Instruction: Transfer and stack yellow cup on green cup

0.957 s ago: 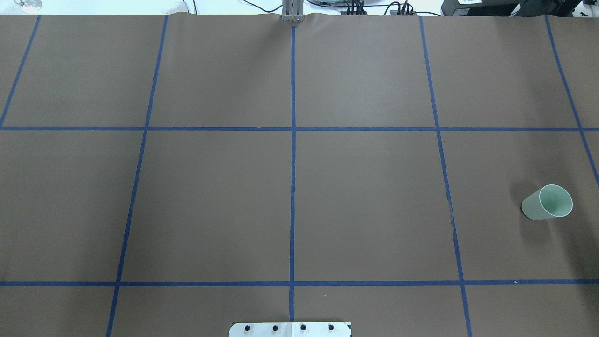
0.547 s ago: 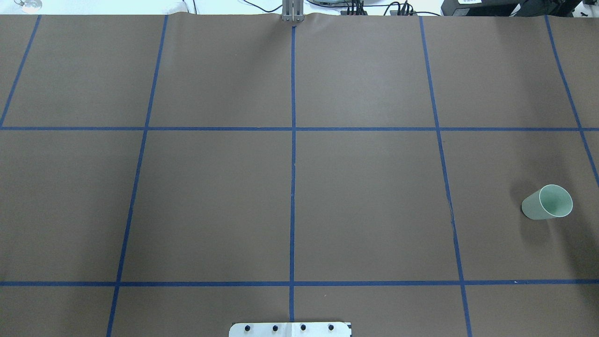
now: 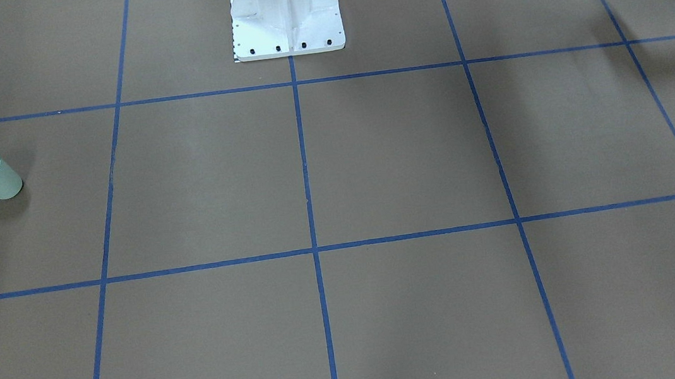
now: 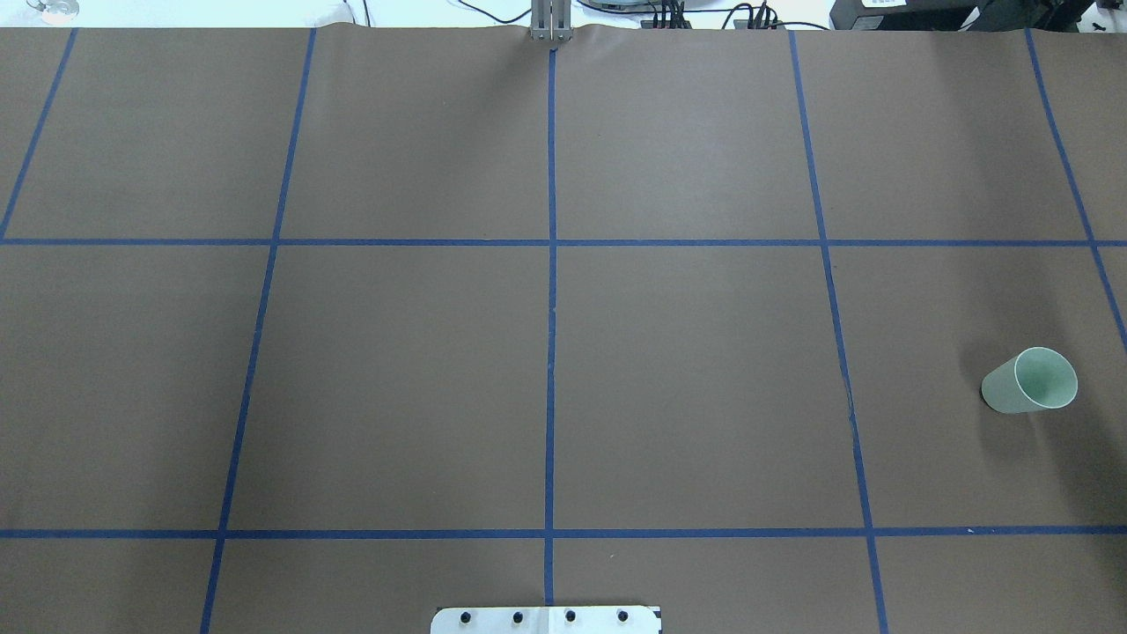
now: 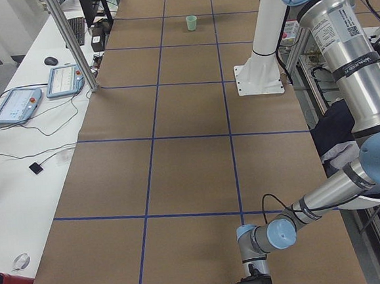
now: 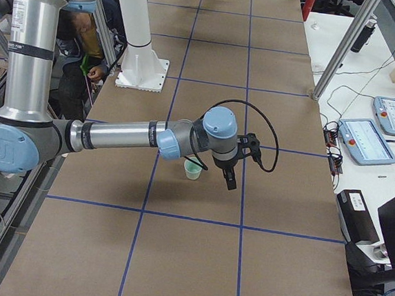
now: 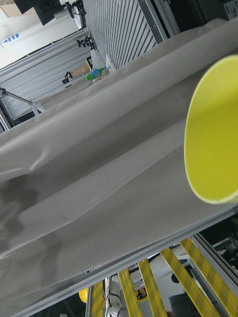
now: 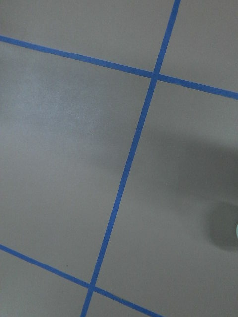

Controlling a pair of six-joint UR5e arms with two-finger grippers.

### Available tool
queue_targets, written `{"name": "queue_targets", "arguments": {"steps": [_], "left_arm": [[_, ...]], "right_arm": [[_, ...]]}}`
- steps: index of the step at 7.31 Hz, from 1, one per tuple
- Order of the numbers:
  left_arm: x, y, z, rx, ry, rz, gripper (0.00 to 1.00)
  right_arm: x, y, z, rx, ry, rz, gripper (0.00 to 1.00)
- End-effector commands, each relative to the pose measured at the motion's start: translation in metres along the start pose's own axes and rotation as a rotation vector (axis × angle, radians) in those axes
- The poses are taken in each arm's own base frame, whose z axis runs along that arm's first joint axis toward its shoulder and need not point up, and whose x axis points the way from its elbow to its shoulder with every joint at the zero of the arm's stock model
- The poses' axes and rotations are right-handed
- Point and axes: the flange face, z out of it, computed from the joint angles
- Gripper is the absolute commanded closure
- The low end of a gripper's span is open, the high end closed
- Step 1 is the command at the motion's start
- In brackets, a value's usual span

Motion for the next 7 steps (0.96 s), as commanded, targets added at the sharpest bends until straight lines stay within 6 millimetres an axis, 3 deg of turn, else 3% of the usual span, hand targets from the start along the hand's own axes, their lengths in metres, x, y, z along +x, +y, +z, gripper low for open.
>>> {"name": "queue_targets", "arguments": {"steps": [1,4,5,6,7], "left_arm": [[0.019,-0.004,-0.018,-0.016,0.143,-0.026,0.94],[0.045,-0.021,-0.057,-0.054,0.451,0.017,0.94],[0.048,-0.046,-0.071,-0.058,0.606,0.029,0.94],[0.064,-0.092,-0.088,0.009,0.735,0.041,0.94],[0.111,-0.175,-0.121,0.161,0.82,0.04,0.94]], "right_arm": [[0.0,-0.004,0.0,0.002,0.002,0.016,0.0],[-0.001,-0.007,0.0,0.004,-0.003,0.05,0.0],[-0.001,-0.007,0.0,0.004,-0.003,0.055,0.0],[-0.001,-0.007,0.0,0.004,-0.004,0.055,0.0],[-0.001,-0.007,0.0,0.004,-0.006,0.079,0.0]]}}
